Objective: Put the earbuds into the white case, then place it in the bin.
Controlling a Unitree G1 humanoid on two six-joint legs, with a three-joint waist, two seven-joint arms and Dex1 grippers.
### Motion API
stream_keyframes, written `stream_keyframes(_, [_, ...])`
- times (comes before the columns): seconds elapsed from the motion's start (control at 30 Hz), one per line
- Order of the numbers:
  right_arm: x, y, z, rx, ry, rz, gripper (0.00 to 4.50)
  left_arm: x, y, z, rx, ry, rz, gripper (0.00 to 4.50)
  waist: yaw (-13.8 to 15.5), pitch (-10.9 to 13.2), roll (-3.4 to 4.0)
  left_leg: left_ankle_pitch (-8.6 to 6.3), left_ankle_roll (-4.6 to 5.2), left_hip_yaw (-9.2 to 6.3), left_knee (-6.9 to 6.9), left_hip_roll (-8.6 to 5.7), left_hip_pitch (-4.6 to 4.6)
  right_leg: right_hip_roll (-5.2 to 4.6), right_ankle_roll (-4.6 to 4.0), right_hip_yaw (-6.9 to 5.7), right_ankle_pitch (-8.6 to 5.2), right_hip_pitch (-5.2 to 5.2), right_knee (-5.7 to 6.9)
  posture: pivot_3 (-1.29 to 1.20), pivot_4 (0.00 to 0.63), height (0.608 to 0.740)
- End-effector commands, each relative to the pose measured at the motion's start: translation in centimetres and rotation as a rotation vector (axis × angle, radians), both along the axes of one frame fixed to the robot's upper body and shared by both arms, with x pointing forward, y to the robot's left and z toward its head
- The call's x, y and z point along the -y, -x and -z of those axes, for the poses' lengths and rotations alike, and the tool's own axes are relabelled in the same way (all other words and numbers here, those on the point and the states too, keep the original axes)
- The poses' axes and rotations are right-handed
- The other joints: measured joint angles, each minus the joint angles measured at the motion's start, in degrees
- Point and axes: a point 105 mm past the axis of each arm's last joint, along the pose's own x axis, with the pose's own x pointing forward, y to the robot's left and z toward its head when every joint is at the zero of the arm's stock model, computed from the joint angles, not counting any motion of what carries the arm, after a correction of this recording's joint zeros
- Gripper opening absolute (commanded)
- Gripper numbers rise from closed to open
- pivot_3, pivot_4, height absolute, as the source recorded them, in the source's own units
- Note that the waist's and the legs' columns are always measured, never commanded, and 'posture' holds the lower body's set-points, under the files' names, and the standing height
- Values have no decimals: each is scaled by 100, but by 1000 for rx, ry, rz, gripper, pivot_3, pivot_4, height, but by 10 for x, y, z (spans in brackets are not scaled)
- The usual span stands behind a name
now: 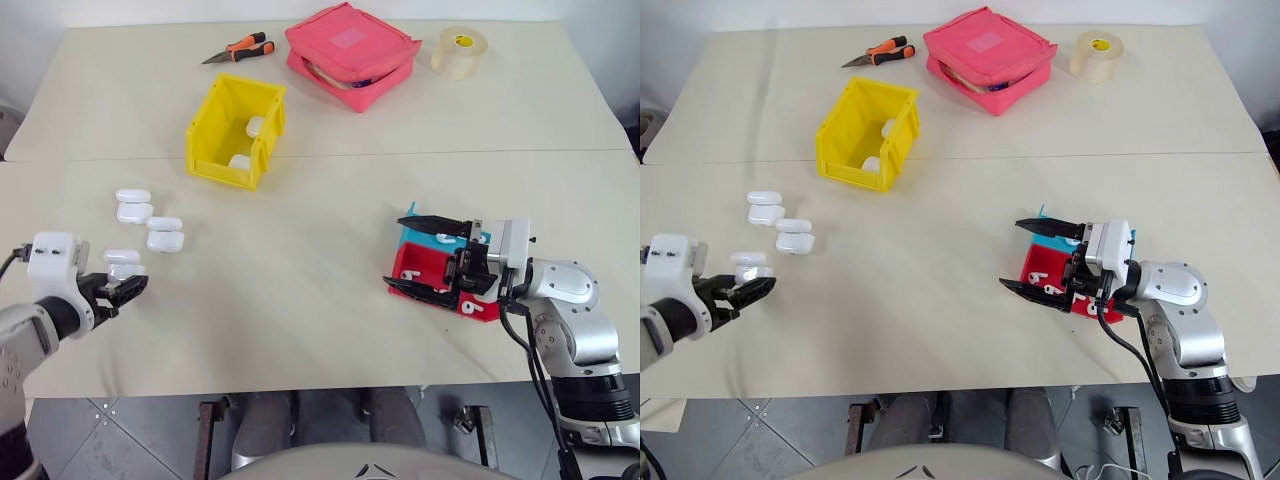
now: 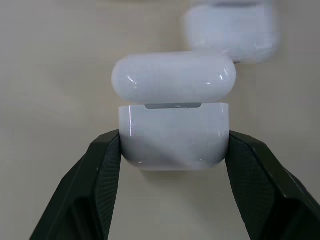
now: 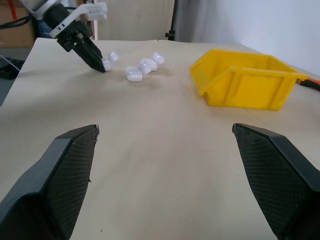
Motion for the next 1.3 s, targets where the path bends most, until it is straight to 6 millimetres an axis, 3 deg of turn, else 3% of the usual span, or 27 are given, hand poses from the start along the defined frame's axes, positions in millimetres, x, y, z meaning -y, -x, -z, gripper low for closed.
stream_keyframes(0.03, [4,-2,-9,37,1,-4,4500,12,16,-29,220,-64,183,2760,3,0,0,0,0,0,1,0,0,0,0,-1,0,0,-1,0,150,740])
stream_keyframes(0.13, [7,-4,-10,35,13,-7,4500,34,25,-39,375,-27,354,2760,47,1,3,0,0,4,5,1,0,-1,-3,-2,-1,3,-4,0,150,740])
stream_keyframes(0.27, [13,-5,-14,44,27,18,4500,73,19,-50,547,26,567,2760,140,1,3,1,4,4,13,0,2,-6,-9,-5,3,10,-12,0,150,740])
stream_keyframes(0.53, [38,14,-19,65,49,174,4500,160,-20,-49,769,165,914,2760,178,-2,8,-2,15,20,12,-38,-1,-4,-6,-9,10,11,-1,0,150,740])
stream_keyframes(0.7, [56,31,-23,66,66,309,4500,198,-37,-47,829,212,1089,2760,158,-4,9,0,18,49,15,-41,-1,-1,-2,-15,12,16,1,0,150,740])
stream_keyframes(0.8, [64,43,-22,47,78,366,4500,210,-43,-50,894,232,1124,2760,153,-4,8,1,19,52,15,-38,-1,1,-1,-16,12,17,0,0,150,740])
stream_keyframes(1.03, [135,77,2,-74,204,608,4500,252,-31,-51,989,436,1223,2760,253,-2,3,1,40,50,21,-52,-2,-4,15,-12,21,35,-18,0,150,740])
stream_keyframes(1.17, [145,85,4,-113,244,627,4500,260,-24,-53,979,566,1283,2760,177,-5,7,1,44,54,20,-46,5,-2,24,-8,26,44,-28,0,150,740])
stream_keyframes(1.3, [130,73,3,-195,298,597,4500,265,-26,-57,1005,593,1298,2760,166,-8,12,2,43,48,21,-42,8,1,22,-8,25,44,-24,0,150,740])
